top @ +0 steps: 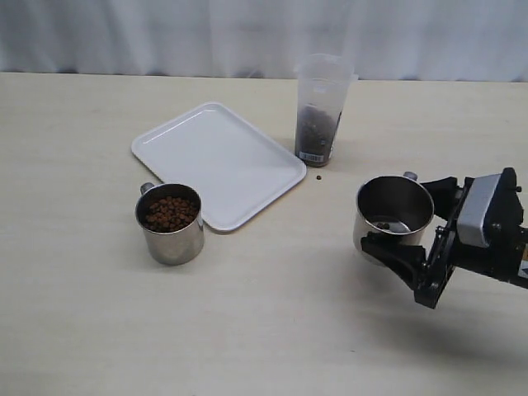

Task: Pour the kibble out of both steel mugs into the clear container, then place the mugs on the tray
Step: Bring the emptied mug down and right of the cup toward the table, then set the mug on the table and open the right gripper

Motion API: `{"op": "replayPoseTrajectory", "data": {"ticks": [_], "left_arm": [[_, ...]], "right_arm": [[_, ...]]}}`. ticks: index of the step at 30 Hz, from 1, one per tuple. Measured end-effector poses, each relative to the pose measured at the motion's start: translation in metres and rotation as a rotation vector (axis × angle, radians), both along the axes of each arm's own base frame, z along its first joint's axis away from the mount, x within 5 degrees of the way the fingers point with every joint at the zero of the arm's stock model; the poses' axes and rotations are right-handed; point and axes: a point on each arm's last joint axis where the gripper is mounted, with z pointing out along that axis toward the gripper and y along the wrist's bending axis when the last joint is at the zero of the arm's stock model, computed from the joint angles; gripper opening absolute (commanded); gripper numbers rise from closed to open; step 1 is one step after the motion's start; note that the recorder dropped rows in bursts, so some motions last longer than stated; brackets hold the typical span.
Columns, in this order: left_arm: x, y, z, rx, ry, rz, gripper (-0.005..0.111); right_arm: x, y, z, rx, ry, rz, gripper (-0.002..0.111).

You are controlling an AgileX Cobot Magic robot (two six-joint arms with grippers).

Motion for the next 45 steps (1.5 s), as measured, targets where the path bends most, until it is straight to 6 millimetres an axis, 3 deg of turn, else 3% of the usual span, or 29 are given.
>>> {"op": "replayPoseTrajectory", "data": {"ticks": [9,19,30,41,45], "left_arm": [[0.0,0.0,0.0,0.0,0.0,0.0,0.0],[0.0,0.0,0.0,0.0,0.0,0.0,0.0],[0.0,0.0,0.0,0.0,0.0,0.0,0.0],[0.0,0.0,0.0,0.0,0.0,0.0,0.0],[0.0,0.0,0.0,0.0,0.0,0.0,0.0]], "right_arm": [[0.008,0.002,-0.016,-0.016,0.022,0.107,0.004],[0.033,0.002,-0.033,-0.018,0.024,0.125,0.004],[0.05,0.041,-0.046,-0.022,-0.011,0.273,0.004],[0.055,0.045,-0.044,-0.019,-0.025,0.285,0.005],[0.055,0.045,-0.052,-0.013,-0.002,0.261,0.005]]}}
